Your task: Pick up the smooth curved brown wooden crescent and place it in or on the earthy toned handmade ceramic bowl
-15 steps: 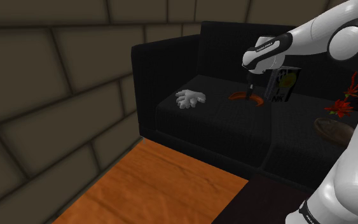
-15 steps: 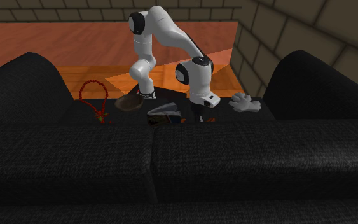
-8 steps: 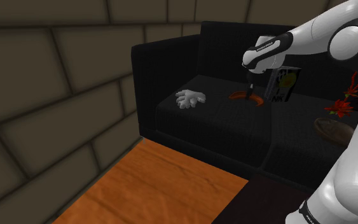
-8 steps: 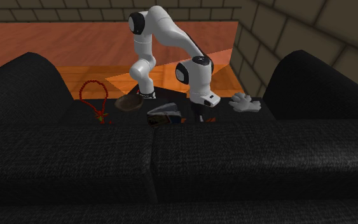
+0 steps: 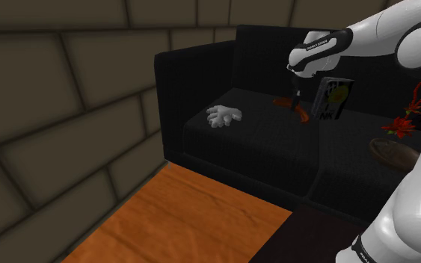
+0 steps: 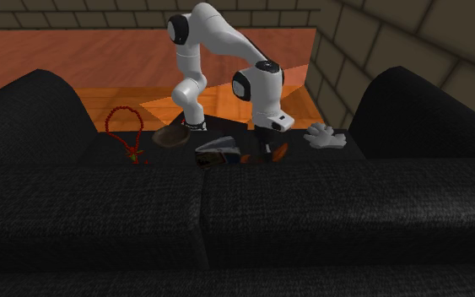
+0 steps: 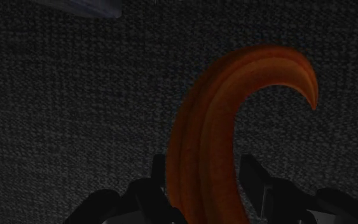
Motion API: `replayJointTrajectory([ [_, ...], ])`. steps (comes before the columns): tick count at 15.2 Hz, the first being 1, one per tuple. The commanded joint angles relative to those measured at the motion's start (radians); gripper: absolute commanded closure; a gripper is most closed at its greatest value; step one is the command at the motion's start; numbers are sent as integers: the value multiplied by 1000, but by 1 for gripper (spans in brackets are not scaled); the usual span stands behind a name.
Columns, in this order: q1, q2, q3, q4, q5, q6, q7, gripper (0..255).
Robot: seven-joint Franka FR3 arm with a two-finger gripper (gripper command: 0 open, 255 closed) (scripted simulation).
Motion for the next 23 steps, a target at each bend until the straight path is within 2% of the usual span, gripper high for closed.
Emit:
replayJointTrajectory([
  [1, 1, -5, 0, 23, -4, -27, 3, 255],
  [16, 3, -32, -3, 188, -23, -214, 11, 255],
  [19, 9, -162, -7, 61, -104, -192, 31, 255],
  [23, -13, -328, 2, -85, -206, -185, 54, 255],
])
